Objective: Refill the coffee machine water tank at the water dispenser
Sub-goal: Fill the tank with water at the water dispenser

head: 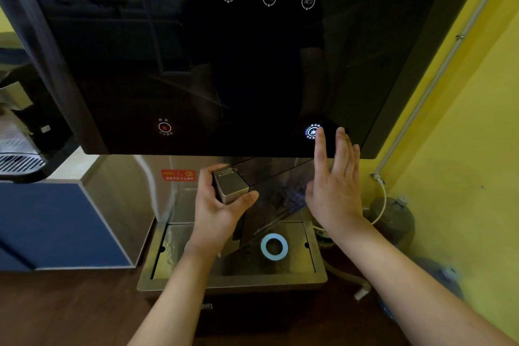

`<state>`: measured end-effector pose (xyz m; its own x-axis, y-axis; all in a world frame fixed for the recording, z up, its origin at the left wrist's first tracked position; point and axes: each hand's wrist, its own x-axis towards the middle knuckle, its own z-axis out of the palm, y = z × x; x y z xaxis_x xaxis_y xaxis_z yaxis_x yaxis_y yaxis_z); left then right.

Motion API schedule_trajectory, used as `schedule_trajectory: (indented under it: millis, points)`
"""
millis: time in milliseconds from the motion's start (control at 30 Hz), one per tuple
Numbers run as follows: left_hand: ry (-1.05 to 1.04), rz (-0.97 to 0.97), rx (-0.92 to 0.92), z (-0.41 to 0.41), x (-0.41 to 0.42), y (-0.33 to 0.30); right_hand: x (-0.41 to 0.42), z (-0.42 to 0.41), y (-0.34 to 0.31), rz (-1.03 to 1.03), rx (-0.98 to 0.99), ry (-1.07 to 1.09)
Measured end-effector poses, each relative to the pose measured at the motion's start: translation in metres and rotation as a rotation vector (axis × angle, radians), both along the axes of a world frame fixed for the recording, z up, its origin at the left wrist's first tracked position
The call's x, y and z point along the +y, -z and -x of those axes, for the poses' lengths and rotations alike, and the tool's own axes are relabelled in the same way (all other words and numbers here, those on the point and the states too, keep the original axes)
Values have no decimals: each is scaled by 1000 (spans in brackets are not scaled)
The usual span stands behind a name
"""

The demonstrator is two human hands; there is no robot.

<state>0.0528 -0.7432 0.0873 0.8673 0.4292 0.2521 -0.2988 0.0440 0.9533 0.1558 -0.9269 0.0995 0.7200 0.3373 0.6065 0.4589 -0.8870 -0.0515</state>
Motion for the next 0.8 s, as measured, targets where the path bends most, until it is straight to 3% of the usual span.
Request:
schedule_trajectory:
  millis: [800]
  points:
    - [20,31,28,-2,4,6,0,1,1,-16,-1,-11]
